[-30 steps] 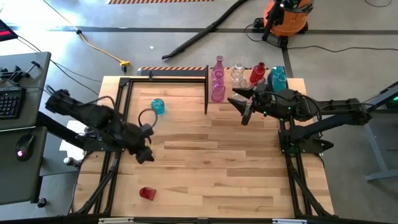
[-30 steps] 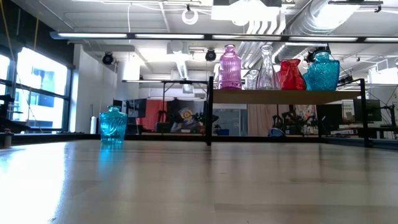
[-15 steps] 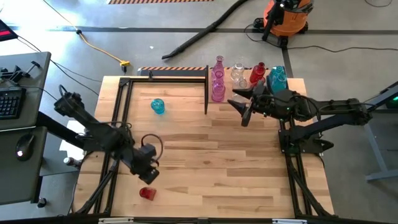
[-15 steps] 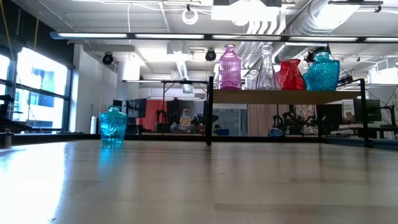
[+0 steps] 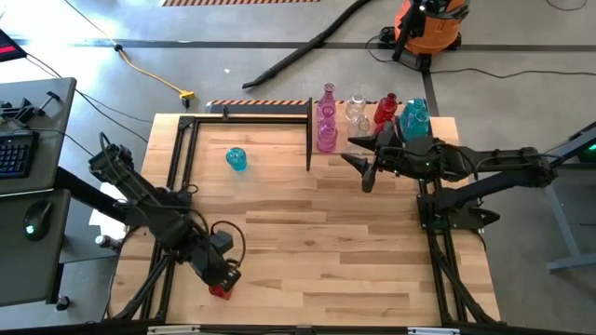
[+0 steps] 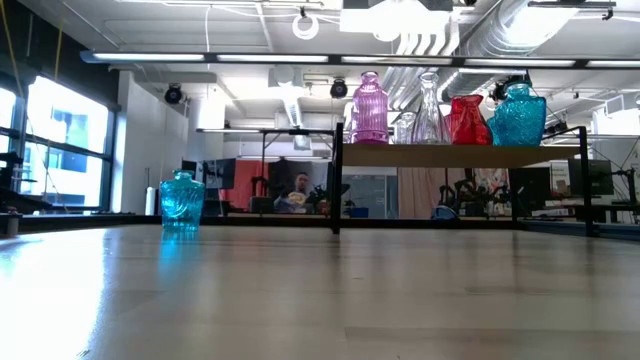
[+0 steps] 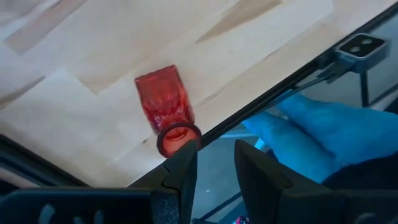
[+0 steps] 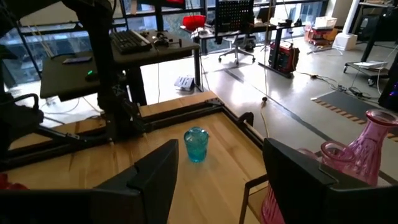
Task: Sort vases onto shelf
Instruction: Put the red vase on the shelf aligned with the other red vase
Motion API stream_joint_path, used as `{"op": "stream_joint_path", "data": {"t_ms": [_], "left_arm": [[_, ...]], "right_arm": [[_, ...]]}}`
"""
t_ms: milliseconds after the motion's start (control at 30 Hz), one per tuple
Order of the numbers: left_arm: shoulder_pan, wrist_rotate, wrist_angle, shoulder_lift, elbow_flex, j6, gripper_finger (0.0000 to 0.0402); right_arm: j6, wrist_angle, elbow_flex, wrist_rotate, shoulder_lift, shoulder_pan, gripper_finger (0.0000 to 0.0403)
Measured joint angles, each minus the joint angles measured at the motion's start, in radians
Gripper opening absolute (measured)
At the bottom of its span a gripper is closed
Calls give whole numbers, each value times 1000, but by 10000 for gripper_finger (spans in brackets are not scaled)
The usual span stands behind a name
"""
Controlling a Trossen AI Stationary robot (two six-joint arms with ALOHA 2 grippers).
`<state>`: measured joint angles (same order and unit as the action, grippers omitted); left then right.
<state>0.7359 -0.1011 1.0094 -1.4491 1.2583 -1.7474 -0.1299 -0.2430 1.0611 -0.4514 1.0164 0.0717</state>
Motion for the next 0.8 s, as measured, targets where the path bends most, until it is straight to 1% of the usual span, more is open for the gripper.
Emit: {"op": "stream_joint_path", "data": {"t_ms": [233,500,800], "left_arm": [[48,0,13,-38,0,-56,99],[92,3,55,-74,0,-93,99],[92,7,48,-108,0,-103,99]], "right_arm": [[0,-19,0,37,0,0,218],[0,-25,0,43,0,0,218],[-1,-31,0,44,0,0,218]]}}
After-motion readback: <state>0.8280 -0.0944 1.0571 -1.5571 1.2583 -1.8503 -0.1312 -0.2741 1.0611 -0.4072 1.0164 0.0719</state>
